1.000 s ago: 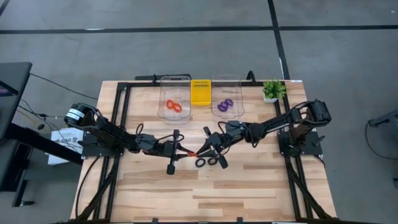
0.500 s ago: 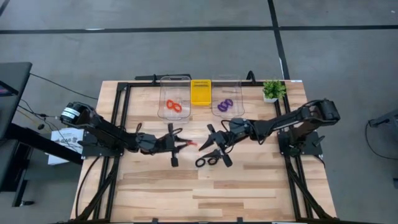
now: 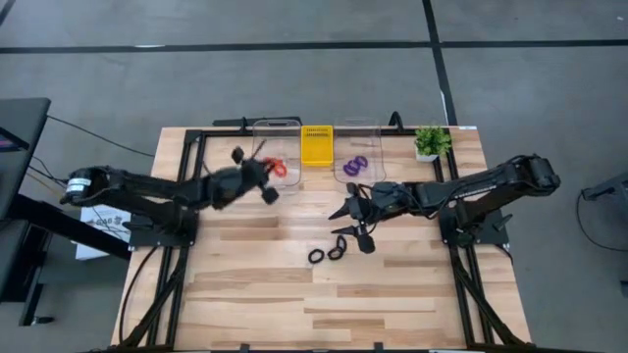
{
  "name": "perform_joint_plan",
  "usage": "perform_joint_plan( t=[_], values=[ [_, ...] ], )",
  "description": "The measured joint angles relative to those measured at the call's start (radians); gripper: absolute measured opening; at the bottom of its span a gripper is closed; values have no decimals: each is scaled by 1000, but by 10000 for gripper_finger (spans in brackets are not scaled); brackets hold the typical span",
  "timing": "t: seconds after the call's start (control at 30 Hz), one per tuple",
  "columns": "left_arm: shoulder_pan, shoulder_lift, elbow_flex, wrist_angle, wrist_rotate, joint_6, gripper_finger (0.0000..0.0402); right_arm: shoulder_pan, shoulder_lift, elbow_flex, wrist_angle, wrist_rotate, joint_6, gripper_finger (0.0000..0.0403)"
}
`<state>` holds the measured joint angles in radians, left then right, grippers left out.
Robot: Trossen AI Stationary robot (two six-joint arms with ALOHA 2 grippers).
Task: Sort spring keychains
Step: Put the orange spring keychain into the left transparent bin, then put the top black spring keychain into the yellow bin
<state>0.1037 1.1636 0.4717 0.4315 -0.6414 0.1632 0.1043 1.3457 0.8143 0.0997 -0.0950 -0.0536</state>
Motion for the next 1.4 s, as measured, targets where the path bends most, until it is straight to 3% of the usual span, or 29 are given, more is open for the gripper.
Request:
perform_joint_plan(
  t=[0.23,0.37,0.47,0.77,0.97,1.4],
  values=[
    [304,40,0,-91,330,-129,31,0,0,0,-65,26,1,155],
    [400,74,0,-120,474,-169,46,0,0,0,-97,27,1,150],
    [429,105,0,-119,524,-172,69,0,0,0,-114,27,12,148],
    [429,133,0,-115,525,-170,132,0,0,0,-168,41,36,149],
    [392,72,0,-109,522,-161,144,6,38,-1,-280,46,57,142],
    [89,-62,-11,-109,523,-174,144,61,301,-2,-158,45,57,136]
  ],
)
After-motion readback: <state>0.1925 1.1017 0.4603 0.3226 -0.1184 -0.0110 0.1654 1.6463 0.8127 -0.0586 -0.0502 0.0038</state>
